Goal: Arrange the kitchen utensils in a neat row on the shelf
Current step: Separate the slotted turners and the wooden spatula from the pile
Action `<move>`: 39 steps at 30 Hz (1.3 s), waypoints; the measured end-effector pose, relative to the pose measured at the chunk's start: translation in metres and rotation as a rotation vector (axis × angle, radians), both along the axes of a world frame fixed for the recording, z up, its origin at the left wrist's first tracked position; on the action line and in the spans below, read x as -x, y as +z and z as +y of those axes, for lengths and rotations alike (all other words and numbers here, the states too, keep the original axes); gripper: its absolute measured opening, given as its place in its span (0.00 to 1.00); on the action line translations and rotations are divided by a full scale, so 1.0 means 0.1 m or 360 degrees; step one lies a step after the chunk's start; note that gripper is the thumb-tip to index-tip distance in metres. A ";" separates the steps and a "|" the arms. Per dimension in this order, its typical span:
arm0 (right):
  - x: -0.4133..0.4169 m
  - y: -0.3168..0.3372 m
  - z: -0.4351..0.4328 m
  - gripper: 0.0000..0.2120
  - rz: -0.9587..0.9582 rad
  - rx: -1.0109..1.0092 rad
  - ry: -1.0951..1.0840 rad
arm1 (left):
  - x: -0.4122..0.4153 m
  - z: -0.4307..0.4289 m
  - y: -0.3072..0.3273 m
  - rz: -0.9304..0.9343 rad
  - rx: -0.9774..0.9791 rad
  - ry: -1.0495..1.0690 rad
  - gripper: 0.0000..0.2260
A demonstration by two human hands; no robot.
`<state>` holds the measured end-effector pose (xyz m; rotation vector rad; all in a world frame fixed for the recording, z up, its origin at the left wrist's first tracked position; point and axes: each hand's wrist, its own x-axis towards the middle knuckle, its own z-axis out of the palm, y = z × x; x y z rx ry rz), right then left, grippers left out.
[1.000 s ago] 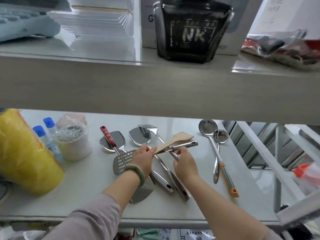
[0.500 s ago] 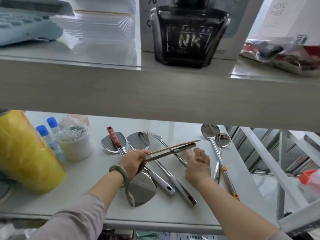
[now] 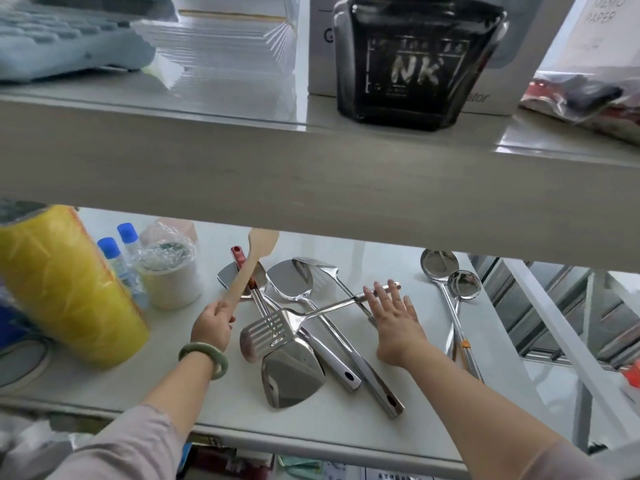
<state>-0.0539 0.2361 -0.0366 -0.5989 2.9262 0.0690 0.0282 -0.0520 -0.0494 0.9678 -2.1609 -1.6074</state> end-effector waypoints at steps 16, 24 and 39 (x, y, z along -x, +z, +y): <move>-0.18 0.05 0.21 0.12 0.0206 0.0233 -0.0309 | -0.08 0.17 -0.08 -0.0238 0.0183 -0.0069 0.15; -0.12 0.15 0.21 0.14 -0.0336 0.1187 -0.0746 | -0.03 0.30 0.06 -0.0064 0.0923 0.0126 0.16; -0.32 0.14 0.18 0.08 -0.0666 0.2014 -0.1297 | 0.03 2.15 0.34 -0.0147 0.0237 -0.1204 0.15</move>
